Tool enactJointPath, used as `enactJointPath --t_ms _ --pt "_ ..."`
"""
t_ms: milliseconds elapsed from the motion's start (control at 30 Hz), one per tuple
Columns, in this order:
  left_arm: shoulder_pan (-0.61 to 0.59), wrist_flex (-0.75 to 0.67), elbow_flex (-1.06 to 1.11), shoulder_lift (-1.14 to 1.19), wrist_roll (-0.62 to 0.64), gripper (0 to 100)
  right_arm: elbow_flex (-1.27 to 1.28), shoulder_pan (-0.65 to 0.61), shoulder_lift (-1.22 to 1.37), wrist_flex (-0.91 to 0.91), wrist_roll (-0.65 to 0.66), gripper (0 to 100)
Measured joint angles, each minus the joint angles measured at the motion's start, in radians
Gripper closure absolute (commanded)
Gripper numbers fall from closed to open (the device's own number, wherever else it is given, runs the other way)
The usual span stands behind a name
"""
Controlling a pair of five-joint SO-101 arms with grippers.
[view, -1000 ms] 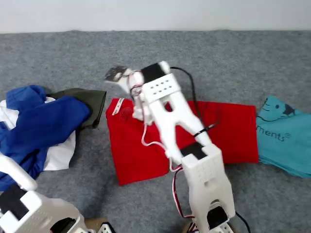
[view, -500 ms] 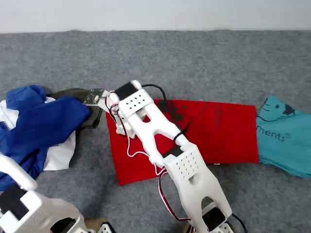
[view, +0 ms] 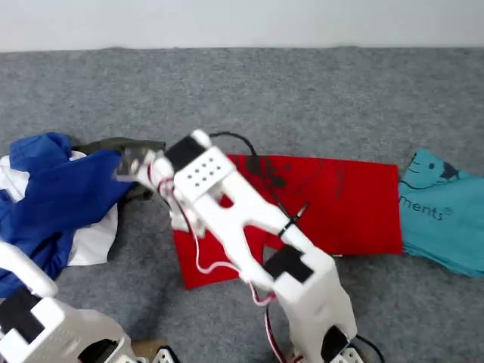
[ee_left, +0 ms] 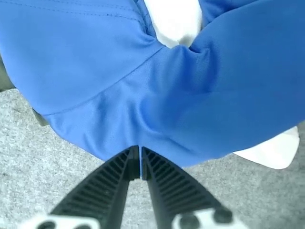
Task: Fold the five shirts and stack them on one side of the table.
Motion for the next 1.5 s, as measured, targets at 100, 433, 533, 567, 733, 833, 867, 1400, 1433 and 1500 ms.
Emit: enactJointPath --t_ms 100,433,533,567,733,833,867,1400,1433,1500 --pt "-0.029 0.000 0.000 0.000 -0.002 98 0.173 -0.048 -0.075 -0.008 -0.035 81.5" --pt "-0.109 0.000 0.000 -0.005 -0.006 98 0.666 -0.193 -0.239 -0.341 -0.043 77.2" --pt "-0.112 0.000 0.000 -0.005 -0.037 98 0.721 -0.192 -0.239 -0.442 -0.043 77.5" --pt "-0.112 0.000 0.000 -0.005 -0.041 98 0.723 -0.189 -0.239 -0.460 -0.043 77.6" --pt "-0.112 0.000 0.000 -0.005 -0.051 98 0.718 -0.175 -0.172 -0.511 -0.046 91.9" --pt "-0.112 0.000 0.000 -0.005 -0.054 98 0.684 -0.150 -0.144 -0.519 -0.031 99.1" --pt "-0.112 0.000 0.000 -0.005 -0.054 98 0.669 -0.147 -0.138 -0.519 -0.020 98.3" --pt "-0.112 0.000 0.000 -0.005 -0.054 98 0.279 0.072 -0.092 -0.264 0.048 98.8" --pt "-0.112 0.000 0.000 -0.005 -0.054 98 0.259 0.092 -0.092 -0.264 0.048 98.8" --pt "-0.112 0.000 0.000 -0.005 -0.054 98 0.227 0.123 -0.089 -0.259 0.048 98.8"
